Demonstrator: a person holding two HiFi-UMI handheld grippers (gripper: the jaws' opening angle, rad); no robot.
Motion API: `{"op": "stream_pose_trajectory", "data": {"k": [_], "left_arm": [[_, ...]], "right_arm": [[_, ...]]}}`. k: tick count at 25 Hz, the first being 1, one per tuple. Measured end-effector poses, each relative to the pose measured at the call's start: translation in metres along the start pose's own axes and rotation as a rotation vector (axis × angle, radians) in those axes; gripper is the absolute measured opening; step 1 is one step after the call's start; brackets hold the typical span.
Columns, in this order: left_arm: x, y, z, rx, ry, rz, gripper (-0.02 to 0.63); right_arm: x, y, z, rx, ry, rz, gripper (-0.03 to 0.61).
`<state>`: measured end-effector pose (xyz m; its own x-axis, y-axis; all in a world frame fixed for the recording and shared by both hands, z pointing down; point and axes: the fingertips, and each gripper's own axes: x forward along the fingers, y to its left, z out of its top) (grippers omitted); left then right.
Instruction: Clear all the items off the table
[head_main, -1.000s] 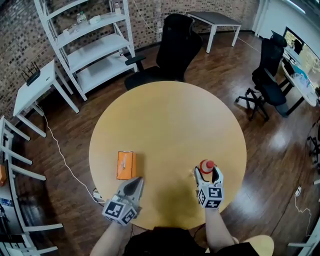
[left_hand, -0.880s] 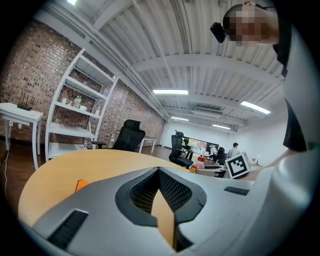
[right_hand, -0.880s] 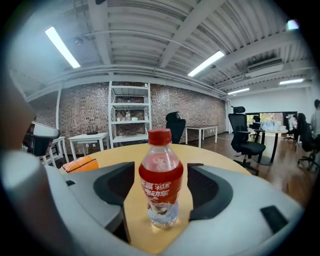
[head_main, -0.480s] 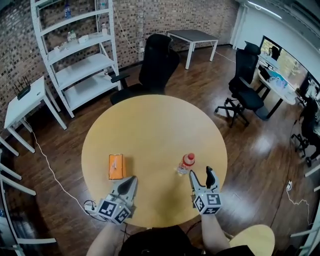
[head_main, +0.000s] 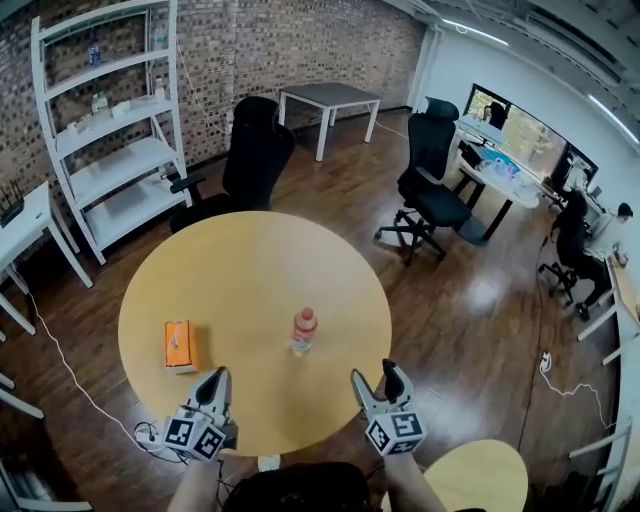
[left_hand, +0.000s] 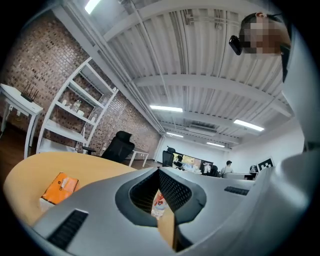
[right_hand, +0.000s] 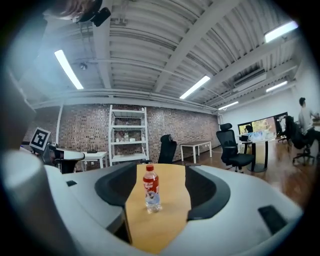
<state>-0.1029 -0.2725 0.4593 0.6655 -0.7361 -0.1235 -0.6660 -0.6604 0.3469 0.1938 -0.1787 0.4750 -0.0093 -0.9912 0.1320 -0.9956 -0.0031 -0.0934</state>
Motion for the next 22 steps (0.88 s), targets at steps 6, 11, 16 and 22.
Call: {"op": "stream_pose_trajectory", "data": {"k": [6,11,16,22], "left_arm": [[0.017,-0.056,-0.022,0.027,0.025,-0.057,-0.009],[0.006,-0.061,-0.025,0.041,0.022,-0.022,-0.009],[-0.007,-0.053,-0.022,0.055,-0.005,0.048,-0.009],[-0.012,-0.056,-0.018,0.071,0.004,0.055,-0.009]], "right_arm": [[-0.041,-0.055,0.027,-0.009,-0.087,-0.071,0.181],[-0.043,-0.065,0.026,0.003,-0.099,-0.081,0.005],[-0.041,-0.068,0.023,0.006,-0.085,-0.045,0.003],[-0.044,-0.067,0.017,-0.011,-0.066,-0.035,0.002]]}}
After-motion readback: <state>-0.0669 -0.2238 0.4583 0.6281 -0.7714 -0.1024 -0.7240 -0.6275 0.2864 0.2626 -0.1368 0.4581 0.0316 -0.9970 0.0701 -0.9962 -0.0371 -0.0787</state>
